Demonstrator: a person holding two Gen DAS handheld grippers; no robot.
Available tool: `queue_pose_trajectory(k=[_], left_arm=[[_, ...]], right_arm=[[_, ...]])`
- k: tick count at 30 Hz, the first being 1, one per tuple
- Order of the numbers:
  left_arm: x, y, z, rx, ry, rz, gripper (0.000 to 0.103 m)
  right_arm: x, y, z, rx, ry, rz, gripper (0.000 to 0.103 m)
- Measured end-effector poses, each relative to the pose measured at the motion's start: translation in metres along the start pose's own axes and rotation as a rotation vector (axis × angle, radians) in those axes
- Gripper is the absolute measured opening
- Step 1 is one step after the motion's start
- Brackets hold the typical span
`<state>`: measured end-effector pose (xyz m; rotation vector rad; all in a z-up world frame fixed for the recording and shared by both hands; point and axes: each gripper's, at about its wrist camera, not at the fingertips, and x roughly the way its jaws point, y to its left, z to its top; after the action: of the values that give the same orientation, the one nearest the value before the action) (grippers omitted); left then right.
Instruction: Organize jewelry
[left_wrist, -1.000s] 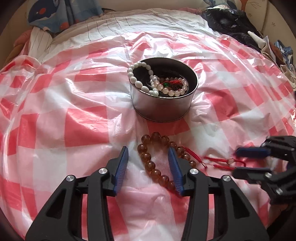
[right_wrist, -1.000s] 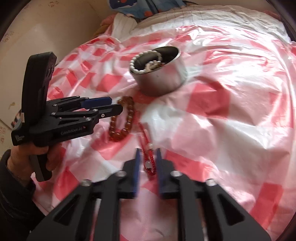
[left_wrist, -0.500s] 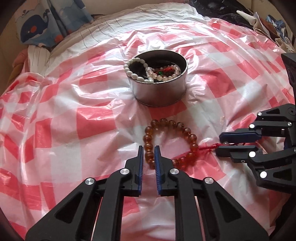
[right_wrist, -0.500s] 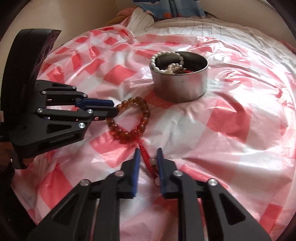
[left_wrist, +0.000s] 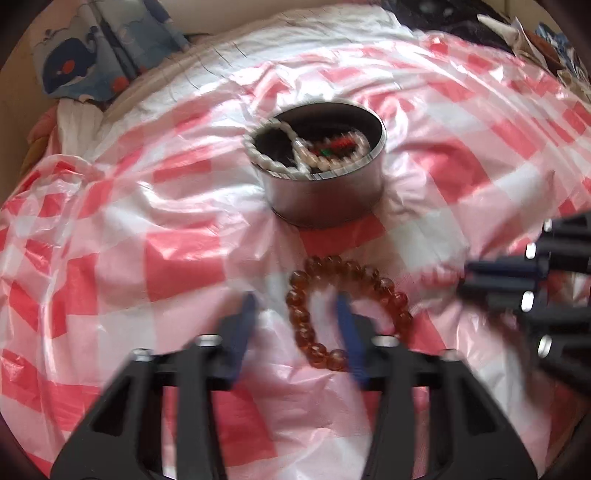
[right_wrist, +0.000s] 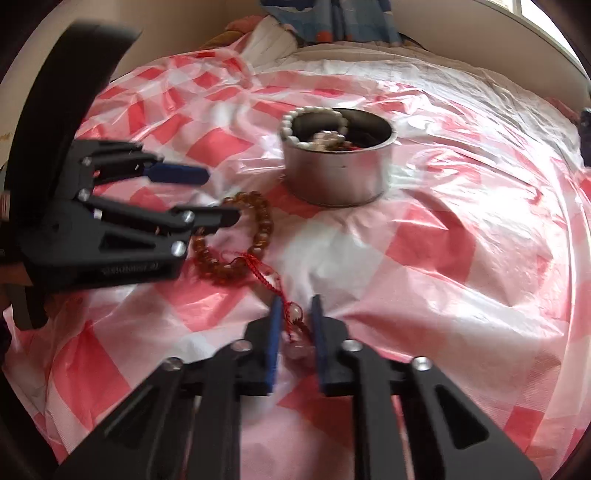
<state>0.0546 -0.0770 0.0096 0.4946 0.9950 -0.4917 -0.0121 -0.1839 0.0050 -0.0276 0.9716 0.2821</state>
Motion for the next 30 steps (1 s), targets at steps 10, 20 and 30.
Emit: queue_pose_trajectory(k=[10,20,30], left_arm=[[-0.029,0.04,0.002,-0.199,-0.101,-0.133,0.01],[-0.018,0.029,0.002,-0.113,-0.048,-0.005,0.013],[-0.007,0.013,0.001,-0.014,-0.037,0.125,0.061]], right_arm=[[-0.01,-0.021,0.002,0.08,-0.065,-0.037,0.011],[-0.011,-0.02,0.003,0.087,-0.089,-0.036,0.059],[0.006,0.003,0.001,-0.029,-0.006,0.083,0.011]])
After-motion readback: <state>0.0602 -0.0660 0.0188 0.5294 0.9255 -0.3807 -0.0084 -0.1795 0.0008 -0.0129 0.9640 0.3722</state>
